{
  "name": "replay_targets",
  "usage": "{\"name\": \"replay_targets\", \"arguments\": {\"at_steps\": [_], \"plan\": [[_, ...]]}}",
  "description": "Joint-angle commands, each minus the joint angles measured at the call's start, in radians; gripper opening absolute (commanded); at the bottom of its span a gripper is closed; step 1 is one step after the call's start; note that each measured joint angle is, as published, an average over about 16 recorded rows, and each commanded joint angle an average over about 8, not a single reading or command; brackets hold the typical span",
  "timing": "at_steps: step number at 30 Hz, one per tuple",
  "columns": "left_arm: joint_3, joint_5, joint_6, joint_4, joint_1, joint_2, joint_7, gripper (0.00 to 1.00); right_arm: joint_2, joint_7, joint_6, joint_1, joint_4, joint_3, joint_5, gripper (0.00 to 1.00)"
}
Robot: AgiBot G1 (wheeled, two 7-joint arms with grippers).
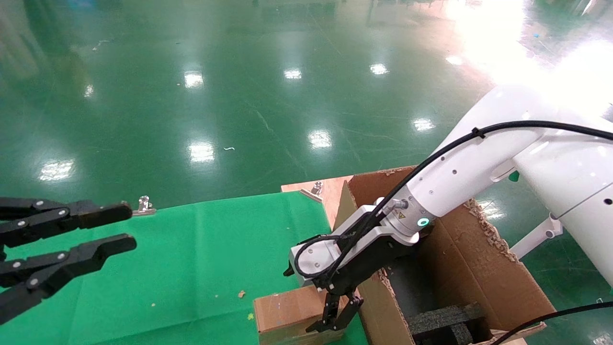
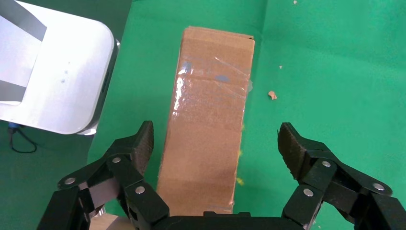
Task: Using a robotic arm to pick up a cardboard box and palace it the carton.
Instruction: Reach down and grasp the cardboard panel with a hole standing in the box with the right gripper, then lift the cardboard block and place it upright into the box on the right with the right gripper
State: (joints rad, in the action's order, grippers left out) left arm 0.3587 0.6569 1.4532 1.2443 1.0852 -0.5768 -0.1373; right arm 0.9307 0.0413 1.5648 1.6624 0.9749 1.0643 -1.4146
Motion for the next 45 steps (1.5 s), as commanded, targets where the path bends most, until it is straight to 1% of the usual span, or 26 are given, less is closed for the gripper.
{"name": "replay_targets", "arguments": {"at_steps": [1,32,35,37,45], "plan": [[0.000,0.000,0.000,0.000,0.000,0.000,0.000,1.00,0.000,0.001,0.000,0.000,0.001,-0.001,0.000,0.00],[0.000,0.000,0.000,0.000,0.000,0.000,0.000,1.00,-0.005,0.007,-0.003,0.002,0.005,-0.009,-0.006,0.00],[0.000,0.000,0.000,0.000,0.000,0.000,0.000,1.00,-0.009,0.002,-0.003,0.031,-0.009,-0.017,0.005,0.00],[0.000,0.000,0.000,0.000,0.000,0.000,0.000,1.00,-0.011,-0.007,0.001,0.068,-0.028,-0.024,0.015,0.00],[0.000,0.000,0.000,0.000,0.000,0.000,0.000,1.00,-0.005,-0.077,0.020,0.265,-0.146,-0.024,0.064,0.00]]}}
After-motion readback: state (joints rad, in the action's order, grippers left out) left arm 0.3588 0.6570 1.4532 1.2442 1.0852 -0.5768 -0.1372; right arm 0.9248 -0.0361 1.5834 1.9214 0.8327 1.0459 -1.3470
